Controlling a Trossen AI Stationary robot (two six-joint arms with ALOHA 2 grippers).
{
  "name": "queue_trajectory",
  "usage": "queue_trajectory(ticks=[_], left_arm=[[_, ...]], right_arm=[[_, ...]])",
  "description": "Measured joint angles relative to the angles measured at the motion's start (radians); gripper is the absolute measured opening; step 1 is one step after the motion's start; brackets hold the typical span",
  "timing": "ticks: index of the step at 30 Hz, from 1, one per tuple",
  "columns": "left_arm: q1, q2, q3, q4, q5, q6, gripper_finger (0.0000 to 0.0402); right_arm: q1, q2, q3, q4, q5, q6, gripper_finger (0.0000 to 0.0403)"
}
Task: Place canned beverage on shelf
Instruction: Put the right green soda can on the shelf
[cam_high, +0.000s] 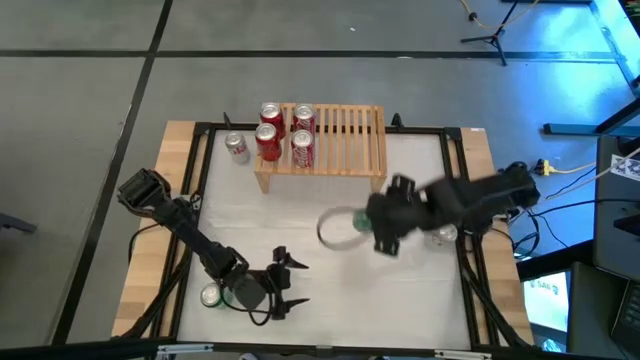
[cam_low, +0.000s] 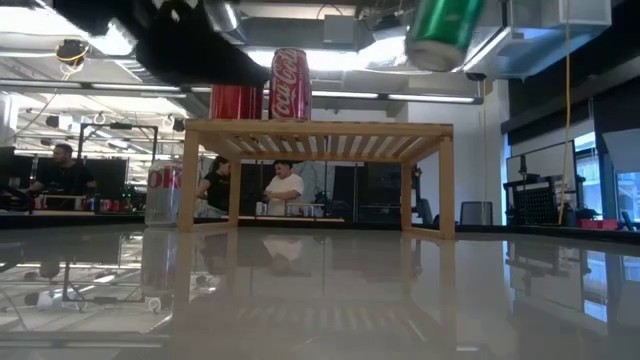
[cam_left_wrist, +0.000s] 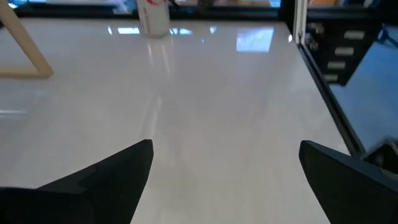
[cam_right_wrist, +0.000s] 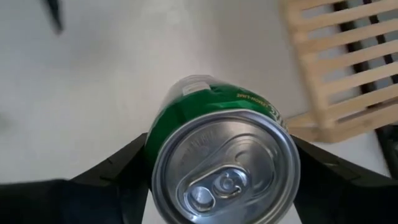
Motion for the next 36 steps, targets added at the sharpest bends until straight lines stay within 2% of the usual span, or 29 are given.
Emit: queue_trajectory(ticks=[9,15,23,36], left_arm=[[0.065,0.001,-0.004,-0.086,0.069,-0.041,0.0394],[0.092,0.001,-0.047,-0.077,0.073,-0.076,0.0394],[0.089,0.001,-0.070,-0.078,0.053,-0.153,0.0394],[0.080,0.002,-0.071,-0.066,0.051,-0.154,0.0394]], right_arm=[[-0.329,0.000,0.051,0.019,-0.041,-0.162,0.0288],[-0.469,0.000,0.052,0.094,-0.060,-0.227,0.0288],[-0.573,0.009,0.052,0.209,-0.110,-0.288,0.0288],[-0.657,0.097,0.052,0.339,-0.153,-0.383,0.0288]])
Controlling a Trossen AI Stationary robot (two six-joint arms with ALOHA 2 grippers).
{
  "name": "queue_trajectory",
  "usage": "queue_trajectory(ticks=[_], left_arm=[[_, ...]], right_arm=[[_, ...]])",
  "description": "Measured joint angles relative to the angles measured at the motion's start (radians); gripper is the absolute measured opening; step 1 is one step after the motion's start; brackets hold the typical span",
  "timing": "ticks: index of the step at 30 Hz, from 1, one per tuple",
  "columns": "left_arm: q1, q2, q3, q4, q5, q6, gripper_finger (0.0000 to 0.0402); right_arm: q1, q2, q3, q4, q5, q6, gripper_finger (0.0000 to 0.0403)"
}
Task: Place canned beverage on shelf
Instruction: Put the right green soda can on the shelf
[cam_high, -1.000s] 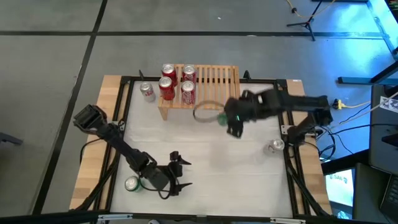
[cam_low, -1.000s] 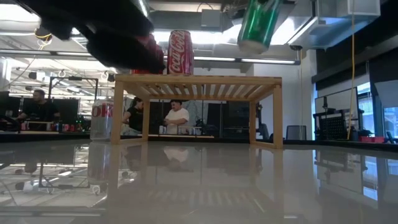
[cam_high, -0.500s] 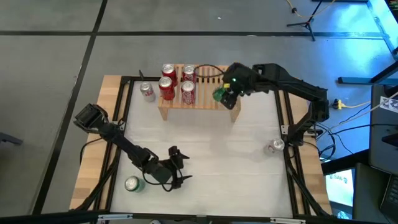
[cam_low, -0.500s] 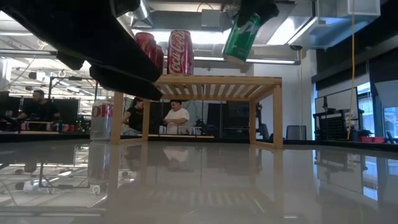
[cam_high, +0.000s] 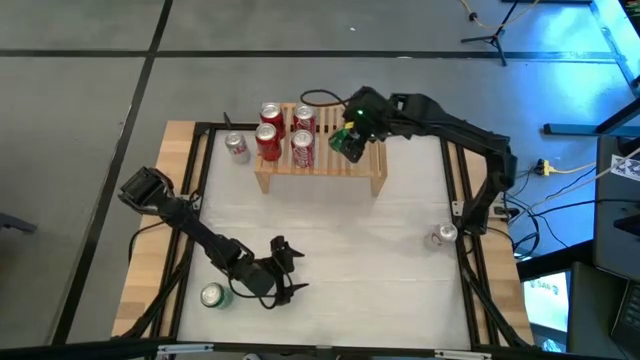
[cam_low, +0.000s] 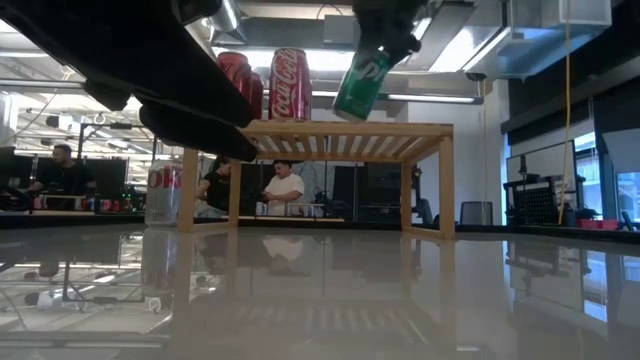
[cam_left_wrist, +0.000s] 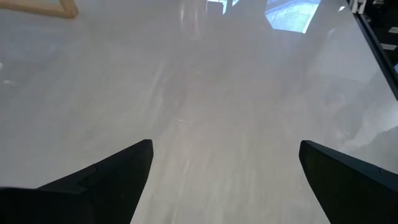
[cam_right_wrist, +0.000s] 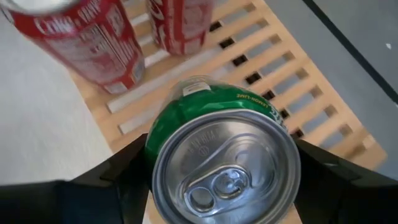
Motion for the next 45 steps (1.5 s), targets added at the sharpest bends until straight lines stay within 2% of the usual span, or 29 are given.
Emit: queue_trajectory(ticks=[15,39,45], left_arm=[[0.000,0.000,0.000,0.000,-0.005,0.002,0.0394],[0.000,0.000,0.000,0.001,-0.004,0.001,0.0394],[0.000,0.000,0.000,0.001,-0.004,0.001,0.0394]], right_arm=[[-0.013,0.052,0.000,0.037,-0.023,-0.052,0.0288],[-0.012,0.059,0.000,0.044,-0.026,-0.080,0.0292],[-0.011,0.059,0.000,0.045,-0.012,-0.088,0.0337]])
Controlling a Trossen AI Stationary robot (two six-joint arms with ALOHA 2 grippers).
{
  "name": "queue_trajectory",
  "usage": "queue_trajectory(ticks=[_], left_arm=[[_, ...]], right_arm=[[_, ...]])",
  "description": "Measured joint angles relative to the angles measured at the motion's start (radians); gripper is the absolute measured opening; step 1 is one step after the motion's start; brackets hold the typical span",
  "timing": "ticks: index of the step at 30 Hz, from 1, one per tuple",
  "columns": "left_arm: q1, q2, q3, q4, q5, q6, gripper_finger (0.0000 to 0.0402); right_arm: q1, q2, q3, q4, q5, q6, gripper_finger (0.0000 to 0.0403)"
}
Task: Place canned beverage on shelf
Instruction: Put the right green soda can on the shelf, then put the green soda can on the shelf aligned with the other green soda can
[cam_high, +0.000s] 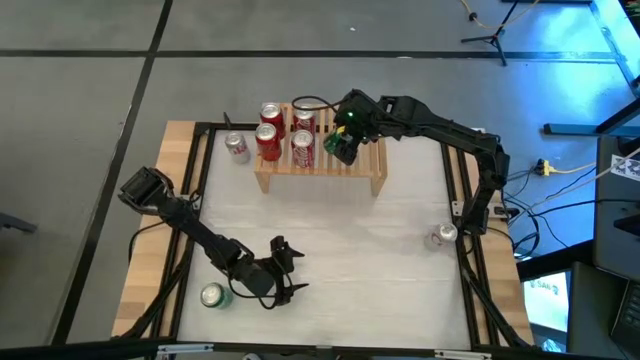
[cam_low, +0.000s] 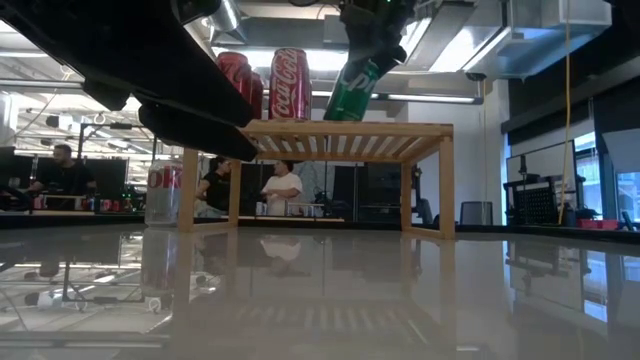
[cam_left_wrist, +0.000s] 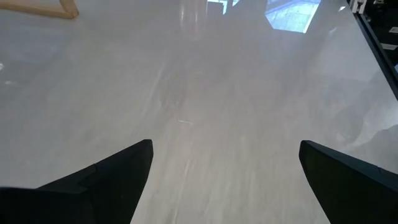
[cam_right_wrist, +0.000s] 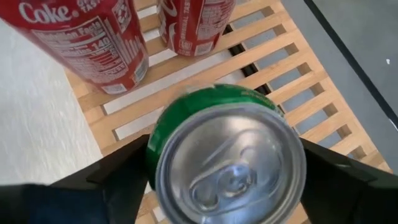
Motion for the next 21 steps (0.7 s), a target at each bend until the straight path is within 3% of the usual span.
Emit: queue_trajectory(ticks=[8,17,21], left_arm=[[0.000,0.000,0.000,0.000,0.000,0.000,0.0394],[0.000,0.000,0.000,0.000,0.001,0.005,0.0394],[0.000,0.000,0.000,0.009,0.001,-0.004,0.0394]], right_arm=[[0.000,0.000,0.000,0.054,0.005,-0.019,0.0390],[0.001,0.006,0.000,0.076,0.003,-0.048,0.0387],[0.014,-0.001,0.048,-0.011,-0.014,-0.049,0.0386]])
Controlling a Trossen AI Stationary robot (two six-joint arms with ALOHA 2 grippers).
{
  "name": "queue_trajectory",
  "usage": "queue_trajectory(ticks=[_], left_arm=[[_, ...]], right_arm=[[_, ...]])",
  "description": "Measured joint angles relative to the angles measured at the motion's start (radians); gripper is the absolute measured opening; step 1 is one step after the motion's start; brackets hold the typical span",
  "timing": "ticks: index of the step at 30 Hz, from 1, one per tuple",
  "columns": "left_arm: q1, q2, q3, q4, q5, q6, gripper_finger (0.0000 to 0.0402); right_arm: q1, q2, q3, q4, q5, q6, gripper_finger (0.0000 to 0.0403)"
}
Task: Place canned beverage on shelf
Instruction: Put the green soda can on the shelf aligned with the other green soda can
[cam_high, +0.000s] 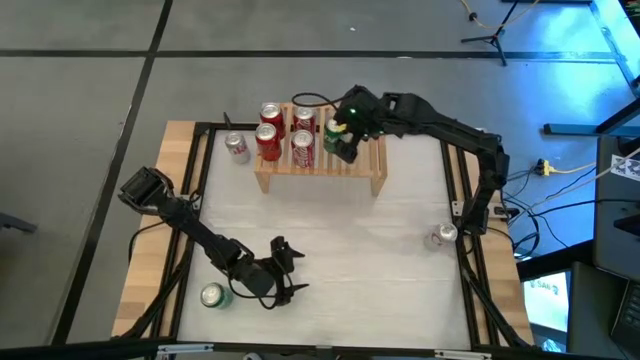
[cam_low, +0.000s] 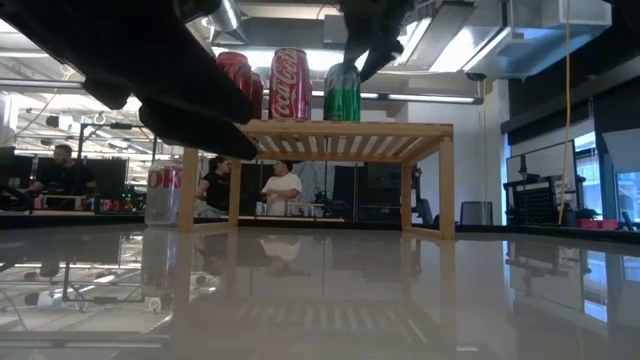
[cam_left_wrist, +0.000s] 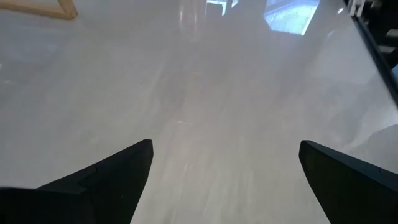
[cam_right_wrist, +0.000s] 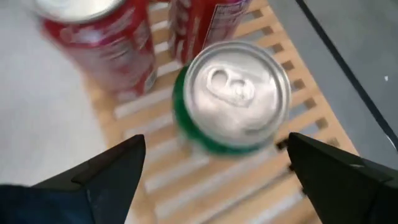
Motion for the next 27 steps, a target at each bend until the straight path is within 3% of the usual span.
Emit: queue_trajectory(ticks=[7,11,15,20,27], left_arm=[[0.000,0.000,0.000,0.047,0.029,-0.009,0.0394],[-0.001,-0.031,0.000,0.042,0.051,-0.008,0.0394],[-0.008,-0.103,0.005,0.008,0.064,0.020,0.0394],[-0.002,-0.179,0.149,-0.334,0.083,0.003,0.0394],[-0.011,-0.171,0.477,-0.941,0.088,-0.115,0.0394]], right_arm=[[0.111,-0.027,0.159,-0.275,0.004,0.067,0.0386],[0.252,-0.084,0.121,-0.306,0.054,0.115,0.0386],[0.424,-0.134,0.007,-0.281,0.194,0.165,0.0386],[0.619,-0.202,-0.225,-0.132,0.345,0.218,0.0386],[0.789,-0.268,-0.608,0.240,0.365,0.253,0.0386]])
